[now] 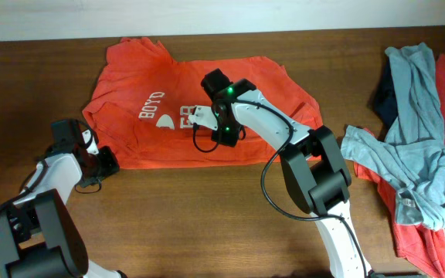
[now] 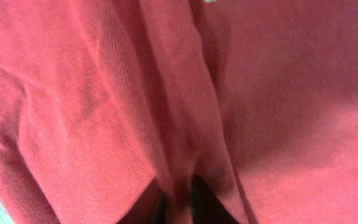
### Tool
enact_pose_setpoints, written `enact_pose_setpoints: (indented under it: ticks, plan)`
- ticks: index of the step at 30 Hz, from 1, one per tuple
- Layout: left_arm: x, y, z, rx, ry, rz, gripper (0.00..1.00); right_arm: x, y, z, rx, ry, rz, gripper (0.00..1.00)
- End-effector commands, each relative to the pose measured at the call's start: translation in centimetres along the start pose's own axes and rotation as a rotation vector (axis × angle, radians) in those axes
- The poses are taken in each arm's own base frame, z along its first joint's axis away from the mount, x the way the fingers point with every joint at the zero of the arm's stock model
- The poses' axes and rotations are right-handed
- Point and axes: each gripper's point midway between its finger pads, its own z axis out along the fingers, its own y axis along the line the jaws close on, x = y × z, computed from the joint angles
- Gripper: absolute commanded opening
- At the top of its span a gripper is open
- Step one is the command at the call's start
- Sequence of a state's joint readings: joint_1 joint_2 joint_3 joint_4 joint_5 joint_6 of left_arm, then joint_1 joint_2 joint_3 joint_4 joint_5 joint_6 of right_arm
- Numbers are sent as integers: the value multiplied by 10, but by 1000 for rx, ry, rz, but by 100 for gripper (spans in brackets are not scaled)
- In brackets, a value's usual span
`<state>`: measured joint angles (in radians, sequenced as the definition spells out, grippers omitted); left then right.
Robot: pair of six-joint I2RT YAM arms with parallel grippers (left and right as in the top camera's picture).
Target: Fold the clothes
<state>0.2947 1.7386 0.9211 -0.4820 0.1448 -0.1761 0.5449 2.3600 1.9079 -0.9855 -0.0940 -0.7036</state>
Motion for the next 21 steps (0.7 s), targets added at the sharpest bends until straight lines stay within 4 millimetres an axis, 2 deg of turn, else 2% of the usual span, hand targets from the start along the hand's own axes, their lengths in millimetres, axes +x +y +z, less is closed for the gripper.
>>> enact_pose_setpoints:
  ticks: [1, 4, 5, 10, 11, 13, 14, 15, 21]
  plan:
    - [5, 4, 0, -21, 13, 10, 35, 4, -2, 6, 14, 28, 2, 6]
    - [5, 4, 0, -21, 13, 10, 35, 6, -13, 0, 75, 53, 42, 4]
    - [5, 4, 0, -21, 12, 10, 35, 4, -24, -8, 125, 57, 59, 4]
    - [5, 4, 0, -20, 13, 10, 35, -17, -63, -35, 289, -6, 81, 6]
    - [5, 4, 0, -20, 14, 10, 35, -20, -72, -37, 332, -19, 116, 8]
    - [6, 3, 0, -14, 18, 9, 36, -19, -99, -48, 467, -36, 230, 21]
    - [6, 3, 0, -14, 19, 9, 36, -18, -108, -52, 504, -54, 293, 34]
    - [6, 3, 0, -14, 19, 9, 36, -18, -109, -52, 504, -57, 302, 40]
    - [6, 3, 0, -15, 18, 9, 35, -6, -106, -49, 481, -18, 307, 42]
